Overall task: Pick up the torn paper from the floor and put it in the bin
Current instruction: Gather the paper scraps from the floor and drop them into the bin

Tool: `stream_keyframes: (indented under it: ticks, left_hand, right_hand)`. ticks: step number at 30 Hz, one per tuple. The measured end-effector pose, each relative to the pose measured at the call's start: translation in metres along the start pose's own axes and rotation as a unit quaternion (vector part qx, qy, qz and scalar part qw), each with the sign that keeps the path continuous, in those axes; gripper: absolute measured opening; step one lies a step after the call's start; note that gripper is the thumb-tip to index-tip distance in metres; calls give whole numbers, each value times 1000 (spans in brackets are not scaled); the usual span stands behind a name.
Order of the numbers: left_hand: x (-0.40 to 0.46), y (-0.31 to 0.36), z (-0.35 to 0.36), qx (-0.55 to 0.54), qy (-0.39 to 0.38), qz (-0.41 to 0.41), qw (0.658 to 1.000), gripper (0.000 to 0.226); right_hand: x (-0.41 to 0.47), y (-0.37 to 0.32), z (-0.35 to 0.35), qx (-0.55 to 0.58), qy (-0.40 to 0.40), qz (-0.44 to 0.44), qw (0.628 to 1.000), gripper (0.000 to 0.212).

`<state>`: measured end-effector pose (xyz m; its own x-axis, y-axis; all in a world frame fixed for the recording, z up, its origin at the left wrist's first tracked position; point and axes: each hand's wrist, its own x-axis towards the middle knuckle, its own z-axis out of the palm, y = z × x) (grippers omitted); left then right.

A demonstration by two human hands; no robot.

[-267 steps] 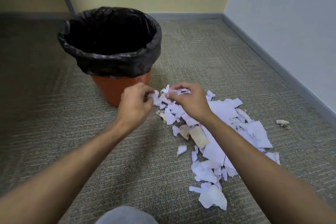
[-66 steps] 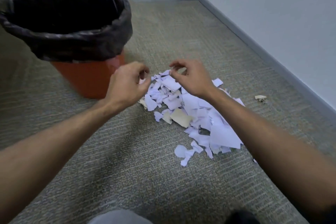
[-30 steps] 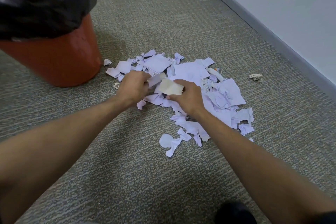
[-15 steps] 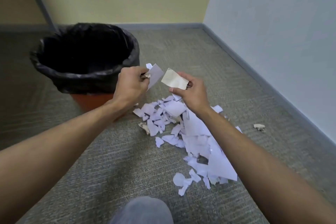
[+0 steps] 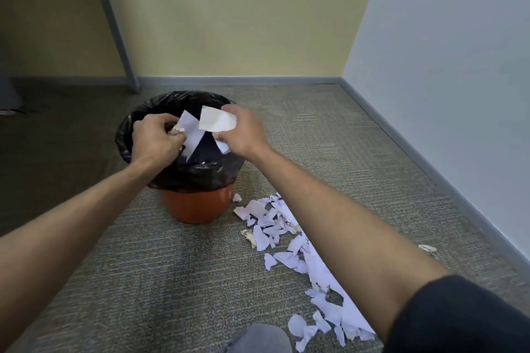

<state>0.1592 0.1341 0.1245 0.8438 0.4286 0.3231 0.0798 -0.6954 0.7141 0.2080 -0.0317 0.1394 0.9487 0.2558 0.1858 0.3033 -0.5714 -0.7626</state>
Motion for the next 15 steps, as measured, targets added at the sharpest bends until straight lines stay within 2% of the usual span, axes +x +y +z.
stream_keyframes:
  ticks: [2, 4, 7, 10, 13, 15]
  left_hand:
    - [9, -6, 4, 11, -39, -25, 999, 54]
    - [15, -8, 9, 40, -50, -36, 997, 64]
    - [11, 1, 19, 82, -1, 2, 997, 51]
    - [-1, 18, 33, 69, 34, 122, 990, 33]
    - [-23, 34, 60, 18, 0, 216, 976, 21]
    - [-45, 43, 83, -2, -38, 243, 969, 18]
  right_hand:
    - [12, 1, 8, -35, -57, -4, 998, 77]
    - [20, 6, 13, -43, -90, 0, 995, 73]
    - [21, 18, 7, -59, -89, -16, 994, 49]
    - [4, 30, -21, -91, -88, -44, 991, 40]
    - [-23, 53, -64, -148, -124, -61, 979, 38]
    - [-44, 73, -95, -190, -148, -51, 969, 41]
